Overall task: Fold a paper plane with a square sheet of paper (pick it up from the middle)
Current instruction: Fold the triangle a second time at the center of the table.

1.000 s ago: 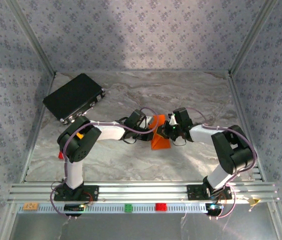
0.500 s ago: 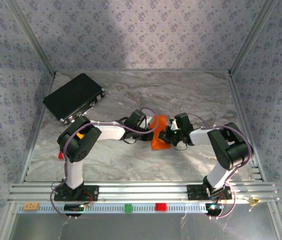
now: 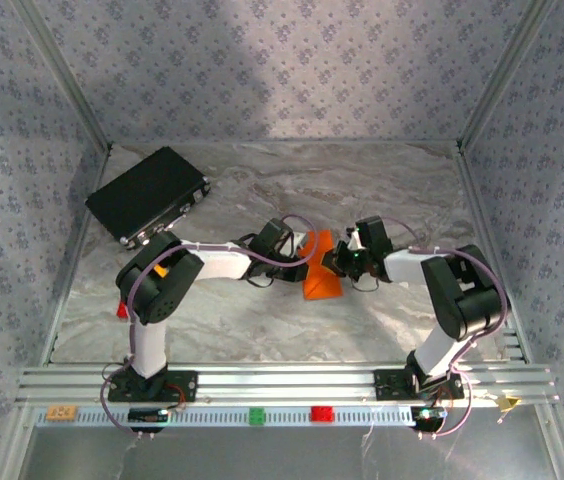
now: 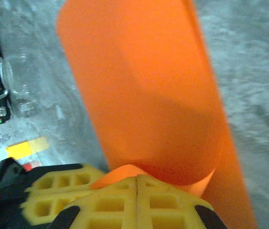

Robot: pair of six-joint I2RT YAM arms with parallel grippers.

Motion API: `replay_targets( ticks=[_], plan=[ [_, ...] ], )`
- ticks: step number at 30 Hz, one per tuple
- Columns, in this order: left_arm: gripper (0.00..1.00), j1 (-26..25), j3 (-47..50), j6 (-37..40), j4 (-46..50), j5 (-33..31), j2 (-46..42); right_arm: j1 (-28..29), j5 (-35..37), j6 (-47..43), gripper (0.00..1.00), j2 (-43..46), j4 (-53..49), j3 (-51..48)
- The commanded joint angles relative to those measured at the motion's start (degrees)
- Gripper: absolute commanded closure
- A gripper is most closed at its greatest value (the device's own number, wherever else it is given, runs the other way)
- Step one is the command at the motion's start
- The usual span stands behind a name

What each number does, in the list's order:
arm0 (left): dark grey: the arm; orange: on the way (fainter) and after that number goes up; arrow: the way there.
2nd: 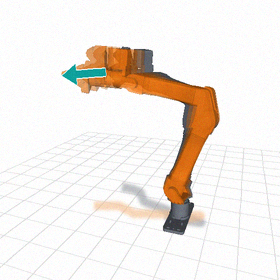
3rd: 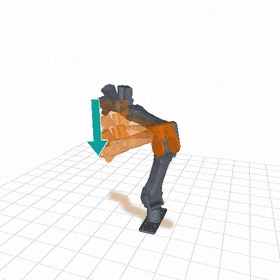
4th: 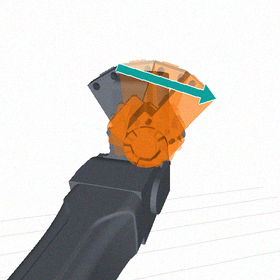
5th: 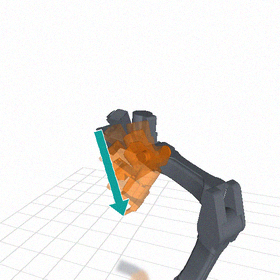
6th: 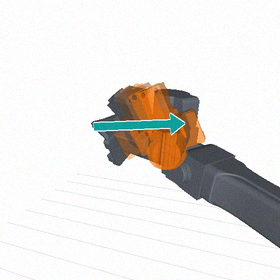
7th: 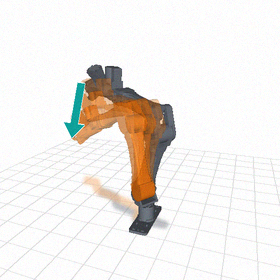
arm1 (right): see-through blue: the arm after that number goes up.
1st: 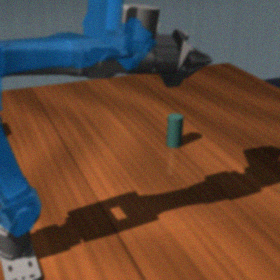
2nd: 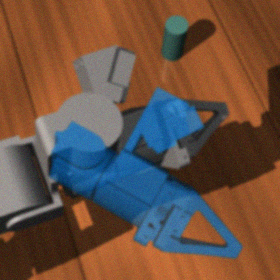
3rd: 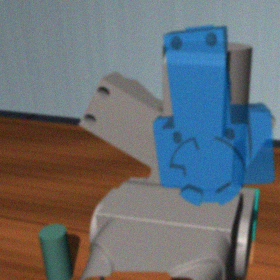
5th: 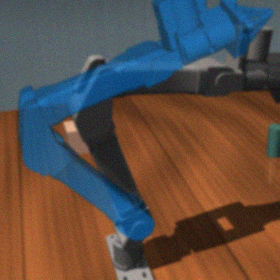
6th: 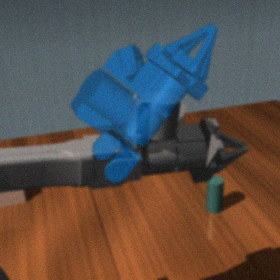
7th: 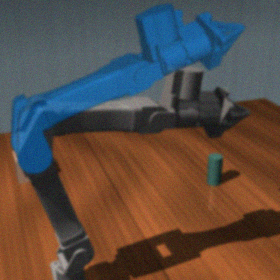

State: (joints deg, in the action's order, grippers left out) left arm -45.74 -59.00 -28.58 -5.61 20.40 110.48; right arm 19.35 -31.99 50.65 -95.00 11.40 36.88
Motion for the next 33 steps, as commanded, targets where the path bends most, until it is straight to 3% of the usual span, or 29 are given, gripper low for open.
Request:
replay_targets(
  ticks=[1, 7, 12, 26, 33],
  plan=[
    [1.00, 0.04, -0.08, 0.01, 3.74, 0.37, 1.85, -0.80, 2.06, 0.95, 0.99, -2.39, 1.51, -3.69],
    [1.00, 0.12, -0.09, 0.13, 4.02, 0.36, 1.91, -2.23, -0.39, 2.07, 0.99, -1.00, 2.19, -3.18],
    [1.00, 0.21, -0.21, 0.10, 4.17, 0.25, 1.94, -3.66, -0.79, -0.92, 0.99, 3.10, -4.10, 1.14],
    [1.00, 0.16, -0.32, 0.10, 4.38, 0.56, 1.98, -7.95, 0.04, -0.17, 0.99, -3.61, -0.73, -2.53],
    [1.00, 0.20, -0.23, 0.10, 4.46, 0.60, 2.02, -8.99, -0.96, -0.61, 0.98, 0.24, -1.49, -0.78]
  ],
)
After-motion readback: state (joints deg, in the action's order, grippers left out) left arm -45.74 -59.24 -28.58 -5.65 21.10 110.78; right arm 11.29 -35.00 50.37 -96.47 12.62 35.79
